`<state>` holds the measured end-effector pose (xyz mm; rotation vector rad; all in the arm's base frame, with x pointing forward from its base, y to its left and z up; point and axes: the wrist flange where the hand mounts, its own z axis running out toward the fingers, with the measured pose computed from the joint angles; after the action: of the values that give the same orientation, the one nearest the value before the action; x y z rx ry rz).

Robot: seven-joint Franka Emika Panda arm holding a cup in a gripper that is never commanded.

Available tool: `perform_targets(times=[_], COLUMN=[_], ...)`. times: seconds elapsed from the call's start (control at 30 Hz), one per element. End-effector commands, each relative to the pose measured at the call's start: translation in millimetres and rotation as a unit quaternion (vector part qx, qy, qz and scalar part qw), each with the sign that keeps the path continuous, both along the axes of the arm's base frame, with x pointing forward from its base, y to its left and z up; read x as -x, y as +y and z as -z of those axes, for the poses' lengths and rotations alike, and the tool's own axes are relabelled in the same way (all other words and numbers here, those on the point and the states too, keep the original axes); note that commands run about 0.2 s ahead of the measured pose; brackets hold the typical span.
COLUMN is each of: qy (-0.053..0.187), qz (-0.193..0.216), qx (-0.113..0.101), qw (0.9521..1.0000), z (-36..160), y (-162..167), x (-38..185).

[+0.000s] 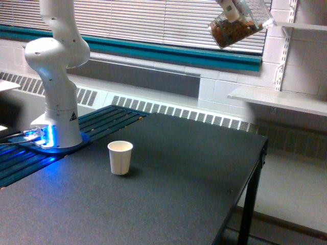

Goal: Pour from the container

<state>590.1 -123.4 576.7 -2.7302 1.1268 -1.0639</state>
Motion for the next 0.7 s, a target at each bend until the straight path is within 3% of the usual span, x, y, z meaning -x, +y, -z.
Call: perform_targets(times=[0.03, 0.43, 0.7], qy=[-0.002, -0.003, 0.005], qz=[-0.007, -0.024, -0.041], qx=[0.006, 0.019, 0.032], qw=[1.0, 0.9995, 0.9986], z=[-6.6, -8.5, -9.0], y=[4, 10, 6], x=[-1, 2, 19])
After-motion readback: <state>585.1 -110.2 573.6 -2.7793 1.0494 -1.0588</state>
